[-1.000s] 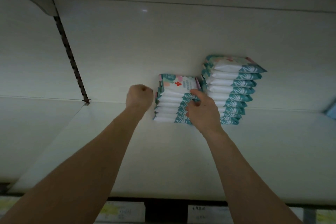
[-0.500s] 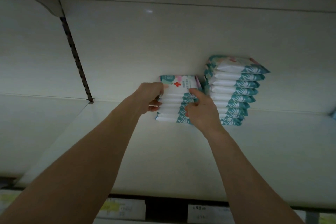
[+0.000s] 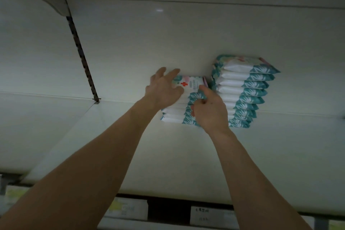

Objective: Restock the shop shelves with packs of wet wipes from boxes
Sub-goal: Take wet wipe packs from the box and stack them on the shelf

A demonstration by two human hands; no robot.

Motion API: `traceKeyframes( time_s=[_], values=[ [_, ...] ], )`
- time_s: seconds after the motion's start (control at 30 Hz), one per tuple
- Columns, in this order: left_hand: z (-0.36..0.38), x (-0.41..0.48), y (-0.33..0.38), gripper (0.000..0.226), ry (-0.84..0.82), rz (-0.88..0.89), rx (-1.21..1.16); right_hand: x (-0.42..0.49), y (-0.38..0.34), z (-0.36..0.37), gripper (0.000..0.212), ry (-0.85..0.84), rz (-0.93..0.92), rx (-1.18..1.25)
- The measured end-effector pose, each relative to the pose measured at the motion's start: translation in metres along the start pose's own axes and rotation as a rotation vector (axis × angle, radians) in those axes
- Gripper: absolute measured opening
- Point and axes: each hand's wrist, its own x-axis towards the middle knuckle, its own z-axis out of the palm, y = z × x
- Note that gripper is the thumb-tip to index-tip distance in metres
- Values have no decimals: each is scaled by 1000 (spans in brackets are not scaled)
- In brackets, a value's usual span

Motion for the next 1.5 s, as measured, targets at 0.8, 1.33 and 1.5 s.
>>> traceKeyframes(
  time_s=[0.8, 1.33, 1.5],
  values=[
    [-14, -65, -4, 43, 260, -352, -451, -34, -56, 14, 26, -214, -12, 344],
    [-117, -371, -152, 24, 1145, -962, -963, -309, -122, 172, 18, -888, -49, 452],
    [-149, -488, -181, 29, 1313, -1065, -951, -423, -144, 189, 24, -1079, -126, 419]
  ],
)
